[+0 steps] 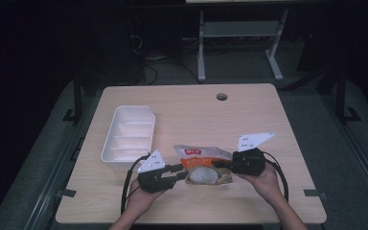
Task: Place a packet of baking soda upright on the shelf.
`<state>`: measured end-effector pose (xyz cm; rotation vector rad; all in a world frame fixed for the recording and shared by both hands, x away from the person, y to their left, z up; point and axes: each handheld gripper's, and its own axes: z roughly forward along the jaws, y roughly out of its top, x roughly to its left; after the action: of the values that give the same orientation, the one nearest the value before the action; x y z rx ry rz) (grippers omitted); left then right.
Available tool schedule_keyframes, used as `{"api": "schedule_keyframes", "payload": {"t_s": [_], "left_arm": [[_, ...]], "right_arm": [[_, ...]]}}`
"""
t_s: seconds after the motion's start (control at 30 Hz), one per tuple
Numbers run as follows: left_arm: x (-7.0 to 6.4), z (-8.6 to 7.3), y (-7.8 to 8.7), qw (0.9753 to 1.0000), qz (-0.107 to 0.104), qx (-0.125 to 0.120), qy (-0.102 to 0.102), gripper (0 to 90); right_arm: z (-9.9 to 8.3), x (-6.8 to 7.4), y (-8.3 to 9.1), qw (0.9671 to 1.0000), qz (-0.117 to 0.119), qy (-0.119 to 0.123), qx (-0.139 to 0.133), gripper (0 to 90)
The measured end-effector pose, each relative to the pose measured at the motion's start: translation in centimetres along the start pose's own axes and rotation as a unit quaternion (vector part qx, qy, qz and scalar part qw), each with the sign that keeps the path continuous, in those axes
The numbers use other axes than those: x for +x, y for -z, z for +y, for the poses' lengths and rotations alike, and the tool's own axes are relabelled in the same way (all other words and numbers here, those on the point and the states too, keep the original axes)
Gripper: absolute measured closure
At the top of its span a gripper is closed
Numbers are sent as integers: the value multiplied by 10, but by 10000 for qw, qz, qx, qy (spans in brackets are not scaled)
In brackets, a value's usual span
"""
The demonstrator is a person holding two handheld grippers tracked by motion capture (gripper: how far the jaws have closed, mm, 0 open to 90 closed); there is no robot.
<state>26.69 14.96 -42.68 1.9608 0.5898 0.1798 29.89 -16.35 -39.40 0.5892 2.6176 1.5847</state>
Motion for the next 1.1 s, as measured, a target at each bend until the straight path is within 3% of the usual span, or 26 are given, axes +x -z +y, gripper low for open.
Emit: {"api": "schedule_keyframes", "payload": {"t_s": [0.67, 0.83, 1.1], "left_arm": [[-4, -3, -3, 9997, 140, 140, -126, 519], [-7, -5, -6, 9990, 126, 380, -200, 438], [-7, -8, 0, 9987, 211, 443, -132, 311]], "right_arm": [[0, -7, 13, 9993, -271, -214, -160, 899], [5, -12, 19, 9988, -368, -292, -163, 899], [20, -21, 25, 9974, -542, -418, -230, 899]]}}
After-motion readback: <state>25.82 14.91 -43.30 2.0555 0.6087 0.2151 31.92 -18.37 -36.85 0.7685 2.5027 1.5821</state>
